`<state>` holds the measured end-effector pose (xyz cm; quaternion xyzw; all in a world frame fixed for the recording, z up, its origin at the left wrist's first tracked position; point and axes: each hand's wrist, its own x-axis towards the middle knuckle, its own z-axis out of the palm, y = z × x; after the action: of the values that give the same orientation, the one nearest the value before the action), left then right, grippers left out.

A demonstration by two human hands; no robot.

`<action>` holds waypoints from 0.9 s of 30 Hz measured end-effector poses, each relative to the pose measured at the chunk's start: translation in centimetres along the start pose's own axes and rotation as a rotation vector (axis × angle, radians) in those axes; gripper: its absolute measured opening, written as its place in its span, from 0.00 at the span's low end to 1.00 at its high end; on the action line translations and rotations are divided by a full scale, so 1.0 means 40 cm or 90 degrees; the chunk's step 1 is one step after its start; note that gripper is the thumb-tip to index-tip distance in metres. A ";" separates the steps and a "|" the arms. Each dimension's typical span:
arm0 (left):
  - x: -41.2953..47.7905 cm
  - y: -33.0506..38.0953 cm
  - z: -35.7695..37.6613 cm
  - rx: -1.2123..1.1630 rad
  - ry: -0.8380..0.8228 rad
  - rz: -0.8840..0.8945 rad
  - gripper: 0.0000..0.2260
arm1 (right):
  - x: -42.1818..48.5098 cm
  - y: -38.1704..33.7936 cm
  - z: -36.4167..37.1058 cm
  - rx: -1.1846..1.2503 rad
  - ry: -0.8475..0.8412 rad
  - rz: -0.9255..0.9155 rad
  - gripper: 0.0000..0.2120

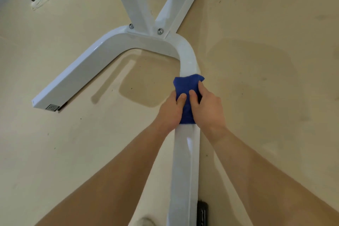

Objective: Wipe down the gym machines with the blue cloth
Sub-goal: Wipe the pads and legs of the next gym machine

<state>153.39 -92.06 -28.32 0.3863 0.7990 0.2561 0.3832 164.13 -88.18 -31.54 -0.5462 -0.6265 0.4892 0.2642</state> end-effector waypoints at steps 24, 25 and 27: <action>-0.301 -0.120 0.028 0.062 0.101 -0.021 0.09 | -0.370 0.042 0.026 0.105 -0.116 0.131 0.24; -0.289 -0.116 0.029 0.063 0.104 -0.019 0.10 | -0.361 0.045 0.030 0.102 -0.109 0.126 0.24; -0.261 -0.112 0.029 0.057 0.109 -0.016 0.10 | -0.338 0.047 0.039 0.100 -0.092 0.123 0.21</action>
<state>156.70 -102.97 -27.84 0.3695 0.8443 0.2472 0.2992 167.15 -101.57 -31.07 -0.5451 -0.5481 0.5979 0.2123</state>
